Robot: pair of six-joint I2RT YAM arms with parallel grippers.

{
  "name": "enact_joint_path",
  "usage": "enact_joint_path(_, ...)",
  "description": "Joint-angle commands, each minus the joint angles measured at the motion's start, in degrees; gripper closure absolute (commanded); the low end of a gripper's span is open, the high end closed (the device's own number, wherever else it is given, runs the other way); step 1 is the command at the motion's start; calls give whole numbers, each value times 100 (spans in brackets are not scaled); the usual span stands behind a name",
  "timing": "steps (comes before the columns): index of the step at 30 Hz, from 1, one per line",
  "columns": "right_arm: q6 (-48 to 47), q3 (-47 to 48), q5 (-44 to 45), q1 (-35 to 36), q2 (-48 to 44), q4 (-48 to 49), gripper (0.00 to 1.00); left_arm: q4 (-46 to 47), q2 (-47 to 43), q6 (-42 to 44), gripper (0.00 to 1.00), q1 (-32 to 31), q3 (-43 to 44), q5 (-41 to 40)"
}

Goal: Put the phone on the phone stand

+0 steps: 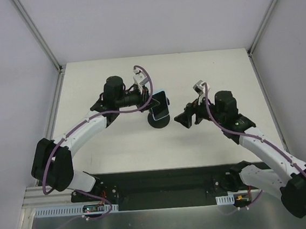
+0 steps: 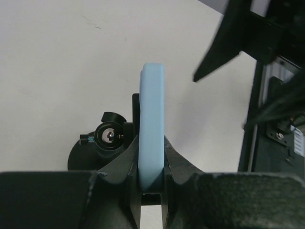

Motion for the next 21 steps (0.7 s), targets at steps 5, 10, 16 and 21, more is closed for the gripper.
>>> enact_joint_path(5, 324, -17, -2215, -824, 728, 919, 29, -605, 51, 107, 100, 122, 464, 2326)
enact_joint_path(10, -28, -221, -2028, -577, 983, 1527, 26, -597, 253, -183, 100, 122, 692, 2722)
enact_joint_path(16, -37, 25, -2556, -515, 1738, 2151, 25, -605, 262, -78, 100, 122, 613, 2951)
enact_joint_path(21, 50, 368, -2855, -401, 2257, 2451, 31, -605, 279, 36, 100, 122, 578, 2934)
